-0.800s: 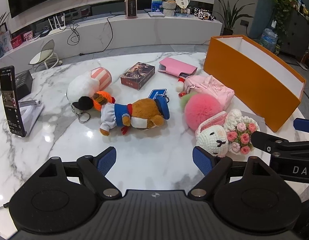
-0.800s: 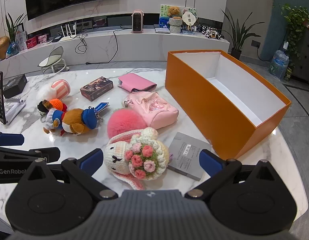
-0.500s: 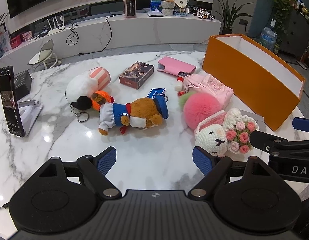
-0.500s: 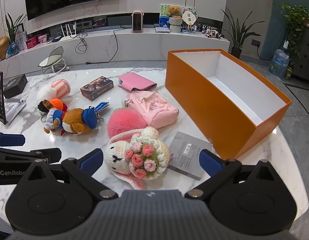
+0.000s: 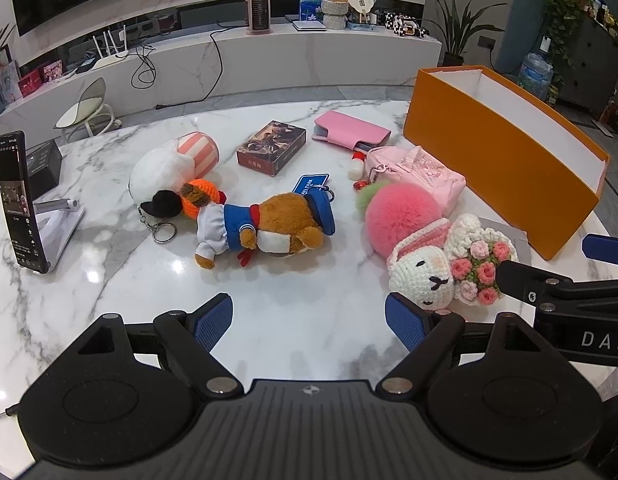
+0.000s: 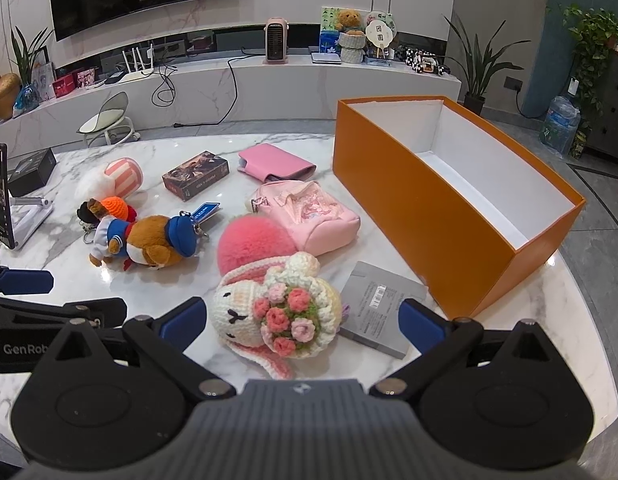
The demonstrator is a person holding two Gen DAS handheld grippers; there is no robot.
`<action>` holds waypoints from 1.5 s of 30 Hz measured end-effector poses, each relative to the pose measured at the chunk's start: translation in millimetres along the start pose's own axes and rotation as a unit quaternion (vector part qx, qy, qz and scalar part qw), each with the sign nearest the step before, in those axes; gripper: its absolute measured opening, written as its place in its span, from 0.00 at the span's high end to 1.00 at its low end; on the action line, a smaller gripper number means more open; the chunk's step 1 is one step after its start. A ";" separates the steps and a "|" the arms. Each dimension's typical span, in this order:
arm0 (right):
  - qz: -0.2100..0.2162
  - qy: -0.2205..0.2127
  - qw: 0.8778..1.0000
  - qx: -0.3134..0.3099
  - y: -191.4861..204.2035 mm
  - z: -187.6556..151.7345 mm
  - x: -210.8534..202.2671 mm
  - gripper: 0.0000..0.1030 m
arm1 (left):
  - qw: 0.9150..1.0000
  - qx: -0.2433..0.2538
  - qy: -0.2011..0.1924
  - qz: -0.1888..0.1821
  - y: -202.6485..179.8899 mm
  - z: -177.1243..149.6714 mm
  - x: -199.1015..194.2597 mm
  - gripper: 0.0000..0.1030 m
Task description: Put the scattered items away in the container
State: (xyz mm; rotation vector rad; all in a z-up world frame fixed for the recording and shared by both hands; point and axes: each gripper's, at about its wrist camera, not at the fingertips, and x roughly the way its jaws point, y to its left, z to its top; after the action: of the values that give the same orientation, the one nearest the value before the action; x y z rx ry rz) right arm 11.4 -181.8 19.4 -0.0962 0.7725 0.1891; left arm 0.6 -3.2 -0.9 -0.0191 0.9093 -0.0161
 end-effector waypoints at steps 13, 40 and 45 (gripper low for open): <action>-0.001 0.004 1.000 0.003 1.7 1.3 -0.5 0.00 | 1.000 0.000 0.001 0.000 -0.5 0.8 0.2 0.04; 0.000 0.002 1.000 0.005 -0.4 1.9 -1.6 0.00 | 1.000 0.002 0.000 -0.001 -1.0 -1.0 0.0 0.04; 0.000 0.002 1.000 0.006 -0.5 1.7 -1.7 0.00 | 1.000 0.003 0.001 -0.001 -1.4 -1.2 0.1 0.04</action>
State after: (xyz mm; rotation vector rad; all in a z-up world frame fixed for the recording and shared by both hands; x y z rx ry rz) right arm 11.4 -182.3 21.8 -0.0857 0.7780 0.1845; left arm -0.3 -4.7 -1.7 -0.0147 0.9105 -0.0209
